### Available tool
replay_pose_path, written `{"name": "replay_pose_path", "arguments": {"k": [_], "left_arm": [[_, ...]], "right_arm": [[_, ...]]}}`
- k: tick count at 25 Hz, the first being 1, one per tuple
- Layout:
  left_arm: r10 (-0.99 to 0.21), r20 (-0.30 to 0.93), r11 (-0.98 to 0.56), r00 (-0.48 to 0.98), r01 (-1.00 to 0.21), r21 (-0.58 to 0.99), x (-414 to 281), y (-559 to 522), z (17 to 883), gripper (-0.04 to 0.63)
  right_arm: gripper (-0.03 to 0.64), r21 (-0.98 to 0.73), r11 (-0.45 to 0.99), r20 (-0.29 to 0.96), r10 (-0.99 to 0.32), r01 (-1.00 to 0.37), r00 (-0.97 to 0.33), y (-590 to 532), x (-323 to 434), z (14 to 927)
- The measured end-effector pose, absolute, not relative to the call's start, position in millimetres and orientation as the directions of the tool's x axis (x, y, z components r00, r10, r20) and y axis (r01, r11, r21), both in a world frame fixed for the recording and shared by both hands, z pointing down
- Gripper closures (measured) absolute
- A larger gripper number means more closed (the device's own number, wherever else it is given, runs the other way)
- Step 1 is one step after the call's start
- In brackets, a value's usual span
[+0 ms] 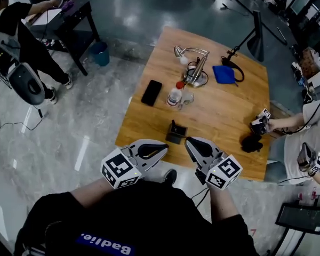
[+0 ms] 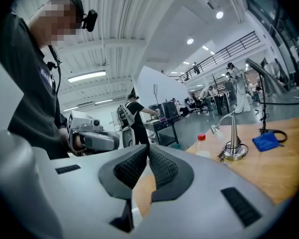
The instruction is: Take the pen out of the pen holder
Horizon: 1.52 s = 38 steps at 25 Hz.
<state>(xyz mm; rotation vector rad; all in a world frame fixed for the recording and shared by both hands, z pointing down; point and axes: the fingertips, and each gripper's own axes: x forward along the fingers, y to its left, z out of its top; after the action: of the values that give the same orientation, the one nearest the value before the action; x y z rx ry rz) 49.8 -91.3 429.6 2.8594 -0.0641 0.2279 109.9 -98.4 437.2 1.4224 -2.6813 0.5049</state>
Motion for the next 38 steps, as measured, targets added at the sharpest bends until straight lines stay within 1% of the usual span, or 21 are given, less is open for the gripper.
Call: {"name": "replay_pose_path", "arguments": {"k": [10,13,15,21,26,29,33,38], "left_arm": [[-0.139,0.223,-0.937,0.965,-0.201,0.285,71,-114,446,0.588],[-0.163,0.227,-0.928,0.96,-0.228,0.295,73,-118,448,0.588],[-0.177,0.221,-0.925,0.959,-0.238,0.295,73,-121,447,0.588],[-0.203,0.227,-0.921,0.952,-0.265,0.286,69,-125,452,0.588],[-0.227,0.252,-0.912,0.941,-0.296,0.284,58,-128,457,0.588],[-0.238,0.263,-0.905,0.935,-0.312,0.29,53,-128,462,0.588],[-0.249,0.271,-0.897,0.93,-0.327,0.298,47,-128,466,0.588],[-0.257,0.275,-0.889,0.927,-0.338,0.309,38,-128,467,0.588]], "right_arm": [[0.602,-0.246,0.603,0.285,-0.703,-0.759,-0.651,-154,148,485],[0.576,-0.245,0.629,0.327,-0.662,-0.738,-0.674,-165,149,505],[0.548,-0.241,0.644,0.37,-0.631,-0.726,-0.682,-172,148,522],[0.541,-0.219,0.686,0.481,-0.543,-0.694,-0.688,-192,148,571],[0.529,-0.221,0.746,0.592,-0.41,-0.629,-0.694,-200,137,609],[0.52,-0.22,0.763,0.646,-0.354,-0.608,-0.677,-203,135,627],[0.52,-0.216,0.772,0.681,-0.319,-0.597,-0.659,-206,133,643],[0.522,-0.209,0.774,0.69,-0.316,-0.598,-0.651,-209,131,648]]}}
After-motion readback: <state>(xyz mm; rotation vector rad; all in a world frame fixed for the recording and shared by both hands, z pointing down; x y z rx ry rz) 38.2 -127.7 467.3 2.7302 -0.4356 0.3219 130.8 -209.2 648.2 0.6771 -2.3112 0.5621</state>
